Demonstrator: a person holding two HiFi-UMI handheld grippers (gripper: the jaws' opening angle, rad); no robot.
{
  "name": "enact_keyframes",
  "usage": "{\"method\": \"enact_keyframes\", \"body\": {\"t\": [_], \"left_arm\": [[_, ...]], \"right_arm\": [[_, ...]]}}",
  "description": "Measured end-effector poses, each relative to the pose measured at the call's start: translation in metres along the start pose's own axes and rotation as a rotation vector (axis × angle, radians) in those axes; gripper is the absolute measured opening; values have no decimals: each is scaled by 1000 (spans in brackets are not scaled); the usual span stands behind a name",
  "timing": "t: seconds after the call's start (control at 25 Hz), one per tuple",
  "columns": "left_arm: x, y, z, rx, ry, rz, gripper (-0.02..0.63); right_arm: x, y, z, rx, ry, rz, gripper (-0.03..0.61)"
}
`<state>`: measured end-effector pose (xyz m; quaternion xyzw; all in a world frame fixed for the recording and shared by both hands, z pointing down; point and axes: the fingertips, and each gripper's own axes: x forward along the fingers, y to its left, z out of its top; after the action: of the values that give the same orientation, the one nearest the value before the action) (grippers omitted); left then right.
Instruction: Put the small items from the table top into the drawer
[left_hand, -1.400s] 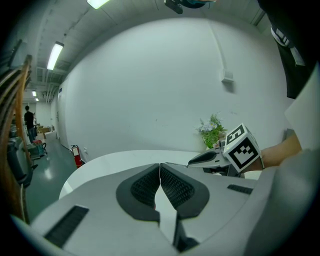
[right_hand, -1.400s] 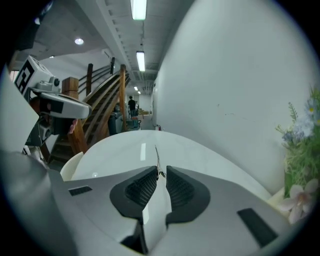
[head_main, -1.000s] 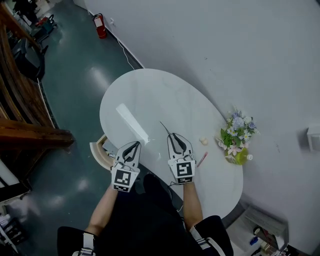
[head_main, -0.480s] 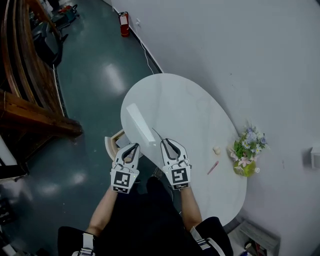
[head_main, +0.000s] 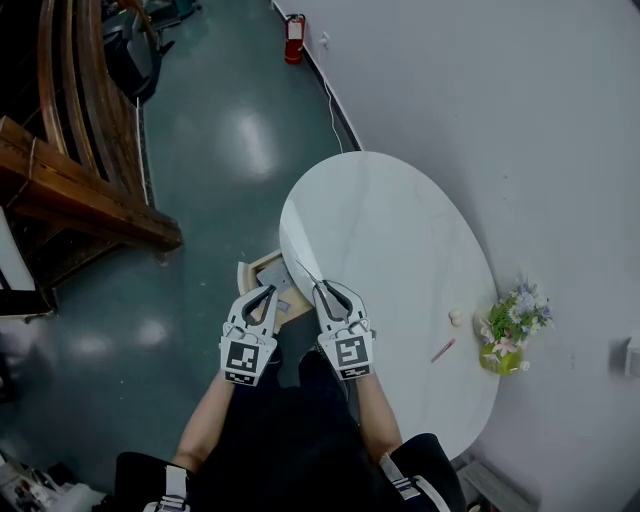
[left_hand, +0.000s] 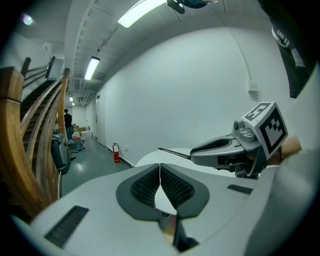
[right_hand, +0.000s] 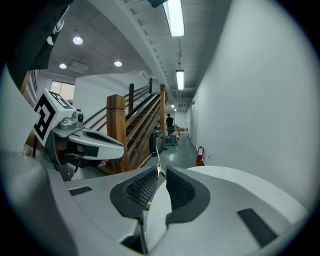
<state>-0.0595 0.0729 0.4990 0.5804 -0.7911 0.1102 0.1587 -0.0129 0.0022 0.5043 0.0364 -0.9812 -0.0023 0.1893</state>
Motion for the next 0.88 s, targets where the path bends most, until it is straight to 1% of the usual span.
{"method": "enact_keyframes", "body": {"t": [0.24, 0.4, 0.64, 0.88], "left_arm": [[-14, 34, -22, -39, 28, 43, 20], [-16, 52, -39, -63, 51, 60, 20], [-11, 69, -69, -96, 85, 66, 20], [-4, 79, -108, -129, 132, 59, 20]], "right_arm": [[32, 31, -10, -2, 40, 53, 75], [50, 45, -23, 2, 73, 73, 75], [73, 61, -57, 21, 138, 97, 75], [89, 75, -96, 22, 209, 113, 75]]}}
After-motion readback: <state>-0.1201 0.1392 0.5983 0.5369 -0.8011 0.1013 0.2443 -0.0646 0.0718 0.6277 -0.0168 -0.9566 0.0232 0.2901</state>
